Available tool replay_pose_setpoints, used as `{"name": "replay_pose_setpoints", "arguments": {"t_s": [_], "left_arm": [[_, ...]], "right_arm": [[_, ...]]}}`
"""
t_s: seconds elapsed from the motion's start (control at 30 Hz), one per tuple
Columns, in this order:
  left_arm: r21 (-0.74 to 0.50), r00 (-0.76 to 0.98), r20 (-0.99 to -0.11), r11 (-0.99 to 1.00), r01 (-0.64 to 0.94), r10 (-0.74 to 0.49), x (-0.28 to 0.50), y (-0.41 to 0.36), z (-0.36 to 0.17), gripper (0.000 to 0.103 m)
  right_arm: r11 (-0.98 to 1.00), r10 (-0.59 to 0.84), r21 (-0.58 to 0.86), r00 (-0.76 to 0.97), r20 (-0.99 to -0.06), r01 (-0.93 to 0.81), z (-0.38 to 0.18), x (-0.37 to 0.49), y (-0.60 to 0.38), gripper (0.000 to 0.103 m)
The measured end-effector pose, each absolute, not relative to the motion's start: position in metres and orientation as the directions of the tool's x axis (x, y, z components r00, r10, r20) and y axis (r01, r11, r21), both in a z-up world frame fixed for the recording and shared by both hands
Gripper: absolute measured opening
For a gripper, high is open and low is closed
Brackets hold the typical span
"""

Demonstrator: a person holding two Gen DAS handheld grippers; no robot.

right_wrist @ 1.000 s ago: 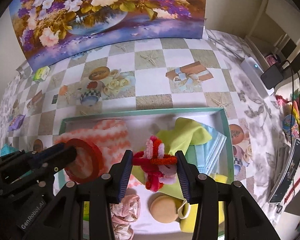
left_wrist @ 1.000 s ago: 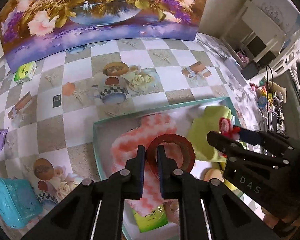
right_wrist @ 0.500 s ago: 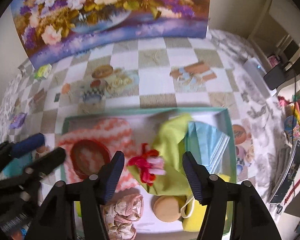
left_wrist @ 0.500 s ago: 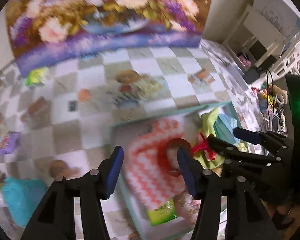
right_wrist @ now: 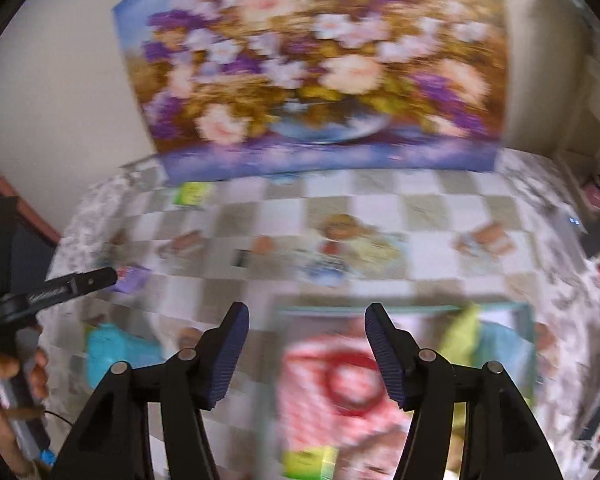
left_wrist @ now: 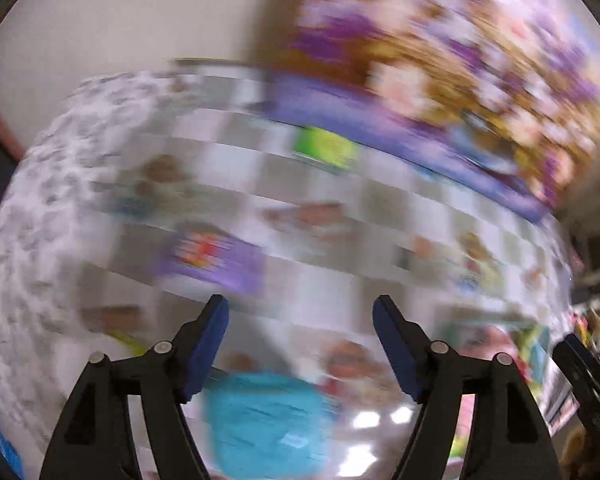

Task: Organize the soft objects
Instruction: 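Grasp the purple snack bag with the left gripper while the right gripper grasps the green tissue pack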

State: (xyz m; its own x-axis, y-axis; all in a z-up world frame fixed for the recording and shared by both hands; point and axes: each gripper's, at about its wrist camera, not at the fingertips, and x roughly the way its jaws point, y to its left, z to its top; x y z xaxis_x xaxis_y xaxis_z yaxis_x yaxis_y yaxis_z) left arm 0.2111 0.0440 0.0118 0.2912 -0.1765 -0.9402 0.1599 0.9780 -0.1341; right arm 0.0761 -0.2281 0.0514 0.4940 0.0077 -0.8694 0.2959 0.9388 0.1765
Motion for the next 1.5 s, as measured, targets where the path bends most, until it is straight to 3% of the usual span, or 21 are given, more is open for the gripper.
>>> {"name": "replay_pose_setpoints", "arguments": {"t_s": [0.2, 0.43, 0.6, 0.8, 1.1, 1.17, 1.23, 1.5], "left_arm": [[-0.049, 0.232, -0.969, 0.988, 0.147, -0.082, 0.249, 0.081, -0.023, 0.081], [-0.087, 0.103, -0.989, 0.976, 0.2, -0.109, 0.269, 0.075, -0.06, 0.081], [-0.111, 0.061, -0.99, 0.977, 0.181, -0.124, 0.287, 0.078, -0.077, 0.082], [-0.094, 0.005, -0.995, 0.96, 0.265, -0.098, 0.287, 0.065, -0.097, 0.094], [-0.041, -0.022, -0.999, 0.959, 0.281, -0.037, 0.289, 0.061, -0.116, 0.094], [-0.045, -0.014, -0.999, 0.957, 0.288, -0.043, 0.289, 0.061, -0.114, 0.088], [-0.04, 0.006, -0.999, 0.948, 0.315, -0.044, 0.297, 0.061, -0.109, 0.069], [-0.122, 0.023, -0.99, 0.94, 0.319, -0.136, 0.306, 0.068, -0.101, 0.055]], "right_arm": [[0.96, 0.075, 0.188, 0.455, -0.887, 0.208, 0.021, 0.141, -0.174, 0.064], [0.955, 0.175, 0.257, 0.412, -0.894, 0.151, -0.024, 0.212, -0.143, 0.064], [0.963, 0.152, 0.229, 0.411, -0.899, 0.144, -0.042, 0.249, -0.139, 0.064], [0.967, 0.131, 0.205, 0.394, -0.91, 0.15, -0.056, 0.273, -0.141, 0.064], [0.98, 0.122, 0.176, 0.411, -0.903, 0.096, -0.06, 0.294, -0.125, 0.064], [0.982, 0.113, 0.167, 0.423, -0.899, 0.091, -0.06, 0.3, -0.122, 0.064], [0.982, 0.11, 0.164, 0.433, -0.894, 0.09, -0.06, 0.306, -0.121, 0.064], [0.977, 0.126, 0.186, 0.422, -0.898, 0.104, -0.077, 0.332, -0.111, 0.066]]}}
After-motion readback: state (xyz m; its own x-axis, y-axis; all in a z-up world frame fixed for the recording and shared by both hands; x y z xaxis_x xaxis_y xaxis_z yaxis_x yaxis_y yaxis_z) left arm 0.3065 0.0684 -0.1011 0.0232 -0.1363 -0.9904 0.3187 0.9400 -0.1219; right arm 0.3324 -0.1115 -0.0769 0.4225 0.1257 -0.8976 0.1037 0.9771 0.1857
